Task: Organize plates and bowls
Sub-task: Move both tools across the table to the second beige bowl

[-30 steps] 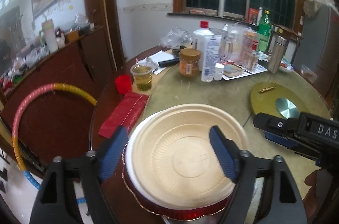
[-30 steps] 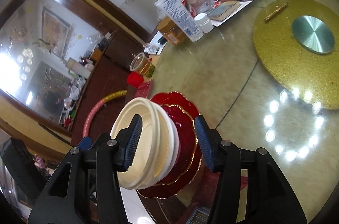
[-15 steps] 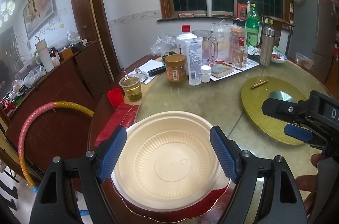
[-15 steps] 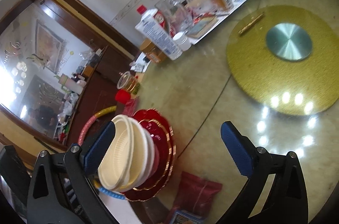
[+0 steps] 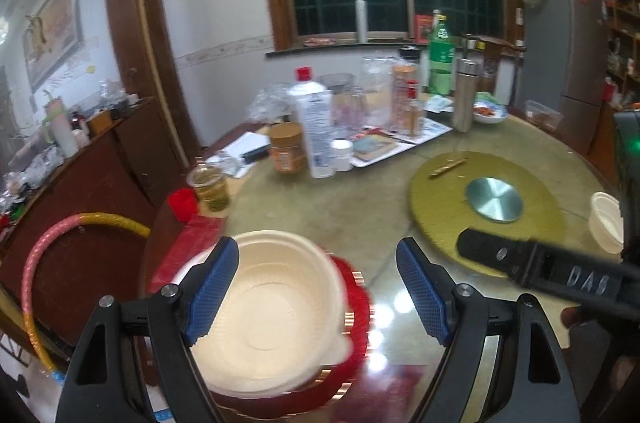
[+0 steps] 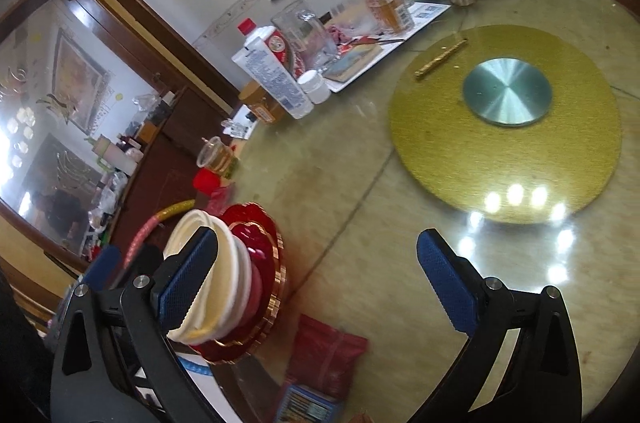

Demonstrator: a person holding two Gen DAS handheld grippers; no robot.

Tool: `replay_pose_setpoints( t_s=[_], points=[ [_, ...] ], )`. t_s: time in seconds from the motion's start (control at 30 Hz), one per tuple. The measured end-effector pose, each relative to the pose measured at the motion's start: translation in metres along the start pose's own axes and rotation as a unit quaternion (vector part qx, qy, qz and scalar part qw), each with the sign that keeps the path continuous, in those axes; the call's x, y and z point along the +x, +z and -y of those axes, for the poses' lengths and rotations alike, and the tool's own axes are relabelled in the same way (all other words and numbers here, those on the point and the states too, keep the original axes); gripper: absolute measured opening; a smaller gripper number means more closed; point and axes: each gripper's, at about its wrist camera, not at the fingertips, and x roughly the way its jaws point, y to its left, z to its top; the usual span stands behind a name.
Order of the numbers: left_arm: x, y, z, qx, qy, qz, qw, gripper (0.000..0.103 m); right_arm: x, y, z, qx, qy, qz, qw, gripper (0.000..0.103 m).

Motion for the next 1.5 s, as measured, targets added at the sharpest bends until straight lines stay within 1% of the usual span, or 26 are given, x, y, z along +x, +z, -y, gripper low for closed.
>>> replay_pose_setpoints(
  t_s=[0.1,0.23,0.33,0.4,0.5,0.6,0.77,0.93,1.1,1.23,1.33,1.4,1.5],
  points=[
    [0.003,0.001,0.022,0.016,-0.031,-0.011,0.9993,0.082,-0.014,-0.002,0.017,0.013,-0.011,0.010,1.000,0.101],
    [0.001,0.001,0.048,0.038,-0.048,-0.009,0.9980,0.082,-0.034,0.001,0.046,0.038,-0.022,0.024,0.999,0.101],
    [0.002,0.002,0.064,0.043,-0.068,-0.007,0.9967,0.082,-0.047,0.003,0.065,0.056,-0.030,0.036,0.997,0.101],
    [0.009,0.001,0.075,0.044,-0.084,-0.021,0.9953,0.082,-0.060,0.003,0.083,0.075,-0.032,0.049,0.995,0.101],
    [0.024,-0.002,0.097,0.044,-0.128,-0.061,0.9889,0.082,-0.079,-0.001,0.109,0.106,-0.025,0.064,0.992,0.101],
    [0.033,-0.005,0.119,0.049,-0.160,-0.083,0.9824,0.082,-0.100,-0.007,0.136,0.133,-0.031,0.079,0.988,0.101],
    [0.039,-0.010,0.154,0.061,-0.195,-0.107,0.9732,0.082,-0.134,-0.017,0.174,0.174,-0.013,0.094,0.980,0.101],
    [0.045,-0.011,0.193,0.068,-0.228,-0.126,0.9630,0.082,-0.167,-0.022,0.196,0.183,-0.030,0.114,0.976,0.101],
    [0.050,-0.009,0.229,0.071,-0.259,-0.140,0.9532,0.082,-0.200,-0.025,0.231,0.216,-0.056,0.143,0.964,0.101],
    [0.053,-0.002,0.248,0.062,-0.273,-0.138,0.9502,0.082,-0.218,-0.025,0.262,0.250,-0.068,0.163,0.952,0.101],
    [0.057,0.005,0.266,0.056,-0.282,-0.137,0.9479,0.082,-0.223,-0.020,0.279,0.267,-0.067,0.168,0.947,0.101],
    [0.061,0.011,0.281,0.053,-0.292,-0.149,0.9434,0.082,-0.223,-0.015,0.295,0.288,-0.067,0.167,0.941,0.101],
    [0.065,0.014,0.299,0.055,-0.292,-0.146,0.9438,0.082,-0.223,-0.008,0.312,0.304,-0.068,0.166,0.935,0.101]
  ],
)
